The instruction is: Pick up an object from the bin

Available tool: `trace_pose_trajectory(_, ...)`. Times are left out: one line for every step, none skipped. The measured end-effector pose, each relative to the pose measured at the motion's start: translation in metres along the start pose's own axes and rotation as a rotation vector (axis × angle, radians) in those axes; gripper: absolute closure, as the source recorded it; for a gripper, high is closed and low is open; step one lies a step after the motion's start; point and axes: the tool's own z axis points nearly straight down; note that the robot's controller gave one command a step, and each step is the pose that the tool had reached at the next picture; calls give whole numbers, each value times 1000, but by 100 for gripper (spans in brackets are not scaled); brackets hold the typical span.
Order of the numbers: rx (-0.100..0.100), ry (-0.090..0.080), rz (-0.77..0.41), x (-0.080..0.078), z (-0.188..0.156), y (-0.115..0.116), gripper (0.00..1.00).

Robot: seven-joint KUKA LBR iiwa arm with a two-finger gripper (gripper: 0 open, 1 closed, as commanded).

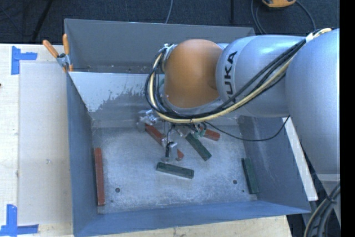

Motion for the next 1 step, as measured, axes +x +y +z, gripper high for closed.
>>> trace_pose_trajectory(1, 3, 41, 35, 0, -28, 0)
